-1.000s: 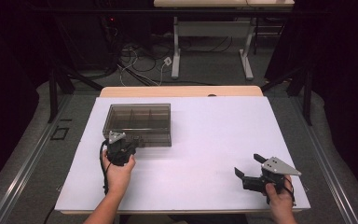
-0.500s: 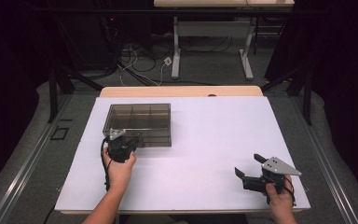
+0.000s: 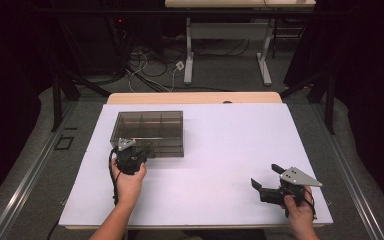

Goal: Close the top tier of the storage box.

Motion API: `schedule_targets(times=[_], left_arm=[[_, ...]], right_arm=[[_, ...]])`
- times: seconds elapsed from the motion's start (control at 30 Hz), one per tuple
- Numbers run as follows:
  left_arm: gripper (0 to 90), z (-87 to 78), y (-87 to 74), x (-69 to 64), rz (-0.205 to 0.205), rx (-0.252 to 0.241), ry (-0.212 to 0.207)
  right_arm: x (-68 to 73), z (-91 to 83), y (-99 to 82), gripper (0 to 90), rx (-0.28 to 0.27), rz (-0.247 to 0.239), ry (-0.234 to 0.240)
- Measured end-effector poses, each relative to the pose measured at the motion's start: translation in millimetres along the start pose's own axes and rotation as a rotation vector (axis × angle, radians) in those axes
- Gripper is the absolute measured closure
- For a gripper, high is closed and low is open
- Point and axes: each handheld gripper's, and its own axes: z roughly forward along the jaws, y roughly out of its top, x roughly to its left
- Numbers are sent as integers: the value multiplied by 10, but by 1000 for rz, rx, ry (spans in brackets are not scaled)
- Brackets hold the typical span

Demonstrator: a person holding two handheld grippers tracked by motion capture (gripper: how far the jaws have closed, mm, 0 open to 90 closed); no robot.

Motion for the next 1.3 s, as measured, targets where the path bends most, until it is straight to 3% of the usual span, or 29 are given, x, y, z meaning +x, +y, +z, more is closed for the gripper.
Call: schedule_targets(times=[0.27,0.43,0.7,0.8,1.03,1.13,1.3], left_arm=[[843,-26,-49,-2,1,11,-21],[693,-65,-65,-10,4,18,-56],[572,-120,-105,-26,8,30,-74],[541,-136,-124,-23,-14,35,-99],[496,-188,-148,-43,-7,28,-118],[462,-224,-168,-44,-47,26,-151],[416,-266,-179,-55,-49,24,-151]], right_arm=[[9,1,-3,89,9,11,-1],[7,5,-1,88,9,5,0],[18,25,6,89,15,4,5],[26,38,9,89,16,1,10],[28,58,9,89,12,-6,16],[30,52,10,89,12,-3,17],[35,44,12,90,14,-3,14]])
